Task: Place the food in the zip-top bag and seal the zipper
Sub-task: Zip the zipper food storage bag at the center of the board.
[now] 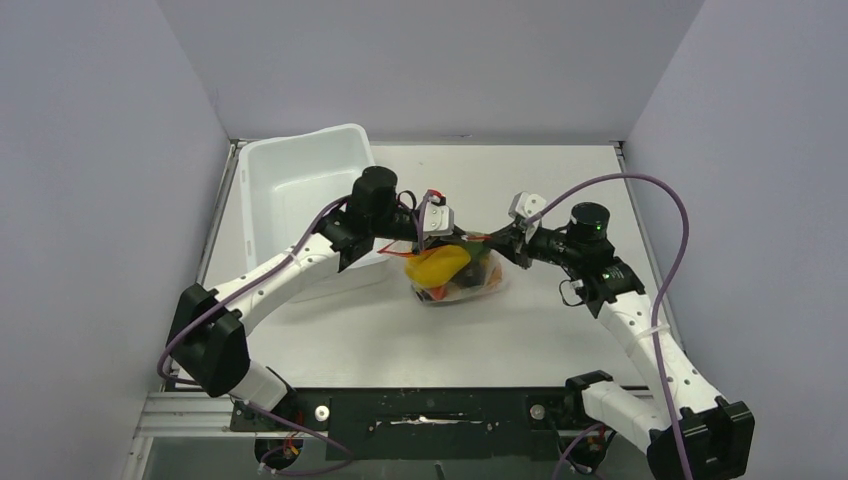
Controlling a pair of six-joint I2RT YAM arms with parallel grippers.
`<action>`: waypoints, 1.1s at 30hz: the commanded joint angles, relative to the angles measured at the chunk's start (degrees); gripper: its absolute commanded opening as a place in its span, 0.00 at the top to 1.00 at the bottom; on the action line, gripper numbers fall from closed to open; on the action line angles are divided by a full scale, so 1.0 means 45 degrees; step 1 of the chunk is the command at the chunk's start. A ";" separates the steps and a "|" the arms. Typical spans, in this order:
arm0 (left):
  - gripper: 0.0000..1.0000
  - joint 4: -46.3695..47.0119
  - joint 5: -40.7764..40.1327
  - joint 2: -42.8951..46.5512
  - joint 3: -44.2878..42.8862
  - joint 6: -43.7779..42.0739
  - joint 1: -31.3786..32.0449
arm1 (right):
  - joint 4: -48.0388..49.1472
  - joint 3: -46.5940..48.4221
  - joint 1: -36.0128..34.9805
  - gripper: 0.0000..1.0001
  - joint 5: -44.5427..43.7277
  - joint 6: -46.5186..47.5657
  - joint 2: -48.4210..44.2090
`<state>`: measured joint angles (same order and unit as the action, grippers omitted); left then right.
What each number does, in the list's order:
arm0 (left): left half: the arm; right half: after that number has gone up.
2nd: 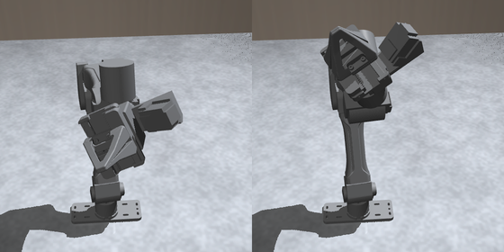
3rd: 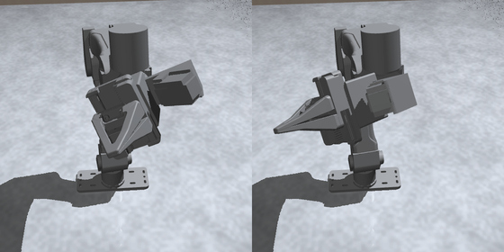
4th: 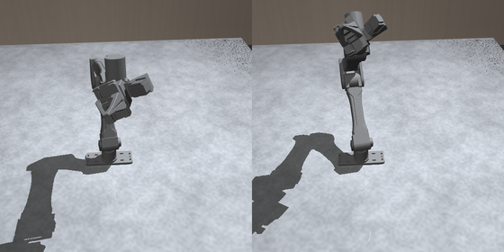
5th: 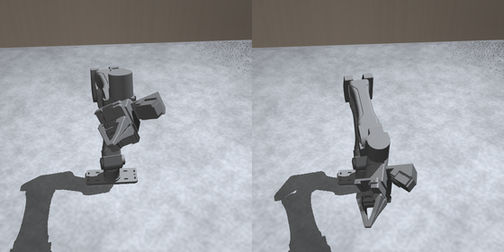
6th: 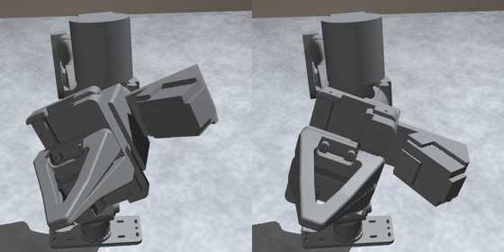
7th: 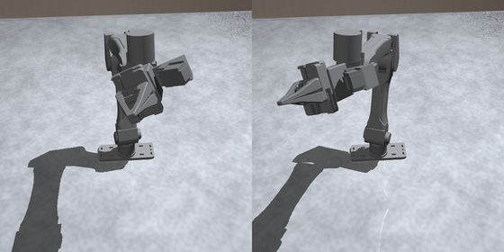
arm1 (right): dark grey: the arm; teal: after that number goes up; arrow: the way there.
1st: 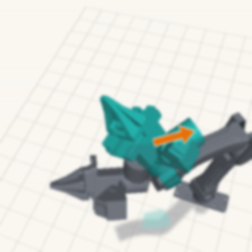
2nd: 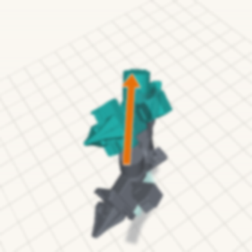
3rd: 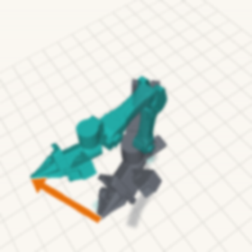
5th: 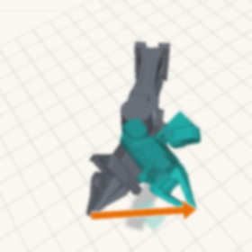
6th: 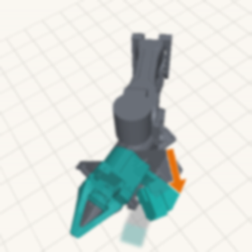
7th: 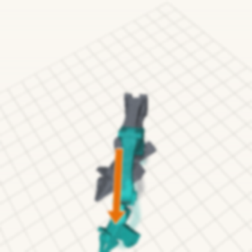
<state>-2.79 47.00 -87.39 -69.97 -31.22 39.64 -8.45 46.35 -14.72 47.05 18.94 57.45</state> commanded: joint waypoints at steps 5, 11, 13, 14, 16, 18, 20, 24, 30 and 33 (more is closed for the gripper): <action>1.00 0.0062 0.0306 0.1195 0.0232 0.0005 -0.0712 | 0.2111 -0.0988 0.1365 1.00 -0.2971 -0.2336 -0.1531; 1.00 -0.0484 0.0070 0.1444 0.0243 -0.0237 -0.0820 | 0.2462 -0.1216 0.1995 1.00 -0.3455 -0.3078 -0.1743; 1.00 -0.0887 -0.0121 0.1529 0.0204 -0.0403 -0.0854 | 0.2491 -0.1292 0.2083 1.00 -0.3877 -0.3143 -0.1868; 1.00 -0.1056 -0.0200 0.1547 0.0199 -0.0437 -0.0871 | 0.2550 -0.1371 0.2141 1.00 -0.4098 -0.3199 -0.1971; 1.00 -0.1346 -0.0263 0.1613 0.0242 -0.0509 -0.0931 | 0.2615 -0.1510 0.2309 1.00 -0.4487 -0.3283 -0.2139; 1.00 -0.1377 -0.0260 0.1729 0.0397 -0.0537 -0.1007 | 0.2578 -0.1601 0.2503 1.00 -0.4850 -0.3355 -0.2246; 1.00 -0.1283 -0.0302 0.1907 0.0631 -0.0486 -0.1073 | 0.2533 -0.1660 0.2757 1.00 -0.5319 -0.3555 -0.2334; 1.00 -0.1275 -0.0394 0.2279 0.1088 -0.0416 -0.1164 | 0.2646 -0.1799 0.3120 1.00 -0.5898 -0.4002 -0.2607; 1.00 -0.1518 -0.0460 0.2634 0.1259 -0.0383 -0.1277 | 0.2797 -0.1989 0.3190 1.00 -0.6658 -0.4535 -0.3011; 1.00 -0.1495 -0.0530 0.2748 0.1385 -0.0183 -0.1278 | 0.3063 -0.2466 0.3263 1.00 -0.7697 -0.4832 -0.3472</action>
<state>-7.64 43.68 -78.39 -63.57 -32.38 35.14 -1.08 36.86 -2.17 25.23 -1.50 44.99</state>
